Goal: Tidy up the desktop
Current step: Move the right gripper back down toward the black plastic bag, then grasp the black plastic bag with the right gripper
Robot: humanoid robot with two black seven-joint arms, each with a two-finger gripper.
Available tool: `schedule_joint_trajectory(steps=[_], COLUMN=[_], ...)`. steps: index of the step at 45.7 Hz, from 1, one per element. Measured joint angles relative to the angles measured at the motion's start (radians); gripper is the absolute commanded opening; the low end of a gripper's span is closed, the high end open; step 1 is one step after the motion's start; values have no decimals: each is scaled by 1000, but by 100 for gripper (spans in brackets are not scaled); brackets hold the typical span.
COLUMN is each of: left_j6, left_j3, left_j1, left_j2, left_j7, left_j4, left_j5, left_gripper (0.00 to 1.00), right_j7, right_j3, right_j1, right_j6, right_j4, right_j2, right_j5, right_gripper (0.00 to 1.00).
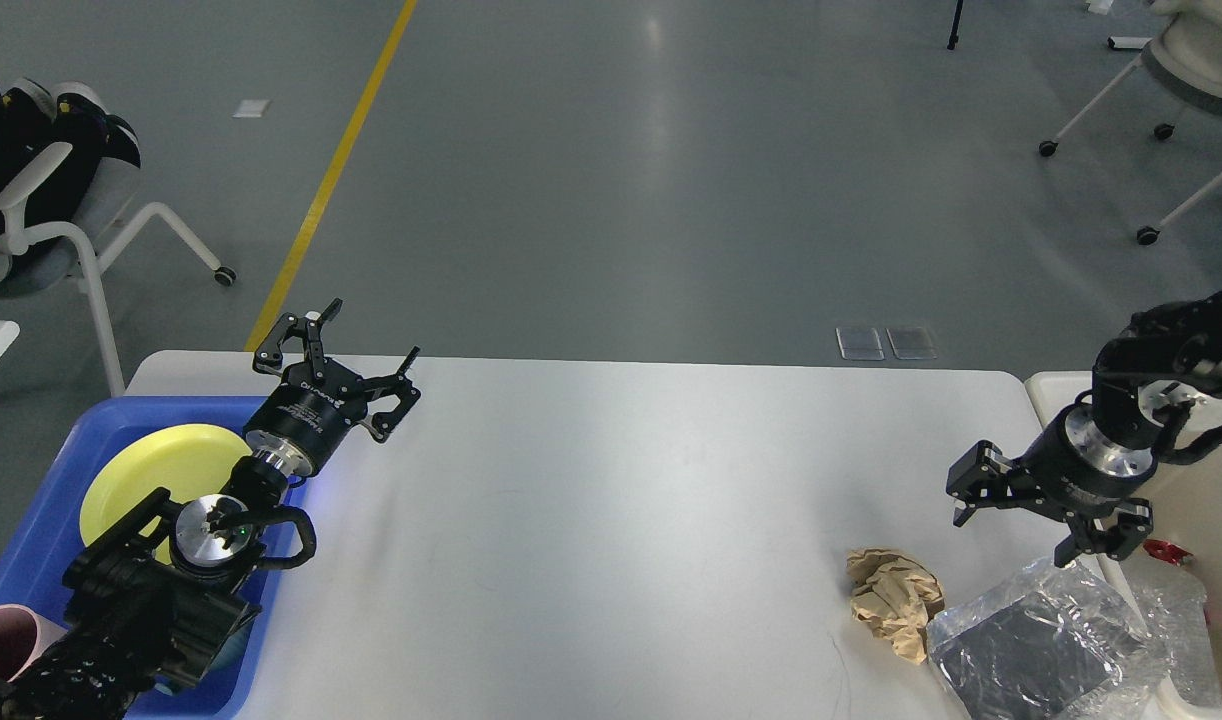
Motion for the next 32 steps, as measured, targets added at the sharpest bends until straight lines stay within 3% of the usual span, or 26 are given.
schedule_joint_trajectory(steps=[12, 32], left_j6=[0, 0], left_j3=[0, 0], left_j1=[0, 0], left_j2=[0, 0], left_j7=[0, 0], left_j4=[0, 0], left_j5=[0, 0], left_gripper=[96, 96], right_j7=[1, 1], right_j3=[35, 118], right_j1=[-176, -268], right_j6=[-251, -317], right_j4=[-27, -88], right_j2=[-21, -14], right_j5=[2, 2], right_gripper=[100, 100])
